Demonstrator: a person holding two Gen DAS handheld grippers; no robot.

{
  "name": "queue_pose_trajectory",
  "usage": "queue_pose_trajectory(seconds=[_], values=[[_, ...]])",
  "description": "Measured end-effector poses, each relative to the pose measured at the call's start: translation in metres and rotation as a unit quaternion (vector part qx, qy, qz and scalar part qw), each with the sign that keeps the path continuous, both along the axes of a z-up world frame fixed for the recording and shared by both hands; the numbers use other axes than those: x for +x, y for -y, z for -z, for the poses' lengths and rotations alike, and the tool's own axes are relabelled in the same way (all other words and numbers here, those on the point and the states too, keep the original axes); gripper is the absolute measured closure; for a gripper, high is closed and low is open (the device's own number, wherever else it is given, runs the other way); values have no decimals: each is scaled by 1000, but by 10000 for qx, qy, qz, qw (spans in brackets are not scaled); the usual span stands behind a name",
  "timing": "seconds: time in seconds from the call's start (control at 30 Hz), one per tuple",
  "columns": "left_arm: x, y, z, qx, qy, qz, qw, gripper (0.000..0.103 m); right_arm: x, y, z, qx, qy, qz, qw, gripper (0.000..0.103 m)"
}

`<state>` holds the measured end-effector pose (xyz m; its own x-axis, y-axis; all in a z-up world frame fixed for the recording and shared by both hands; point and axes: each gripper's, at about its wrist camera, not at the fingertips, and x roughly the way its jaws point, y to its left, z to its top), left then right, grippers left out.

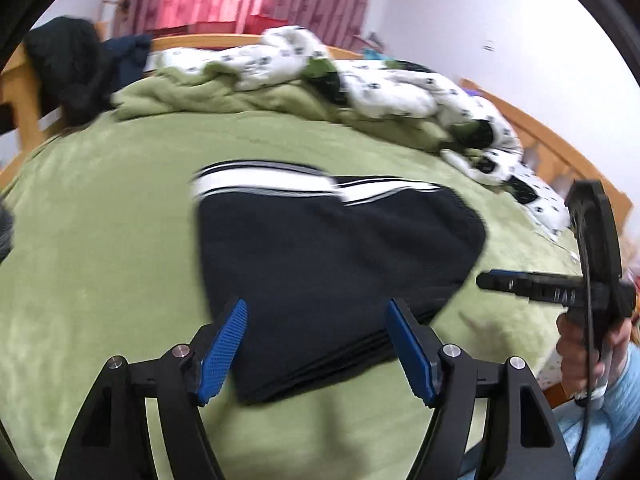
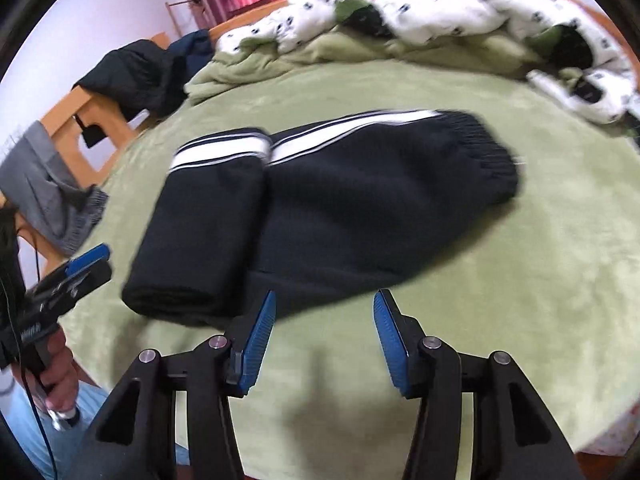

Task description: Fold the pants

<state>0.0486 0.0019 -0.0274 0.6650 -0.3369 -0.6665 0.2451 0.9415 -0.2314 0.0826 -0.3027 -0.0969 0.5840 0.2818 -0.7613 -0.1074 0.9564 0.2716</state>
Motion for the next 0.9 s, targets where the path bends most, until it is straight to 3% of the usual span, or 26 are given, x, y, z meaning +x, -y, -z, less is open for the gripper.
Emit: queue_pose_trajectory(seconds=[0.13, 0.2, 0.37, 0.53, 0.67, 0.9], values=[[5, -35, 28, -86, -444, -518, 9976, 33, 44, -30, 8, 494, -285, -237, 9981, 52], [11, -42, 43, 211, -659, -808, 9943, 33, 67, -47, 18, 620, -437, -285, 9967, 52], [17, -46, 57, 588, -766, -959, 9907, 33, 104, -89, 43, 770, -736, -554, 9928, 57], [24, -49, 61, 409, -859, -1039, 9900, 33, 108, -102, 38, 526, -439, -624, 9957, 86], [26, -53, 67, 193, -962, -1052, 9896, 33, 103, -91, 27, 753, -152, -585, 9953, 89], [25, -45, 70, -341, -1113, -905, 9891, 33, 92, -71, -15, 236, 559, -581, 9965, 91]])
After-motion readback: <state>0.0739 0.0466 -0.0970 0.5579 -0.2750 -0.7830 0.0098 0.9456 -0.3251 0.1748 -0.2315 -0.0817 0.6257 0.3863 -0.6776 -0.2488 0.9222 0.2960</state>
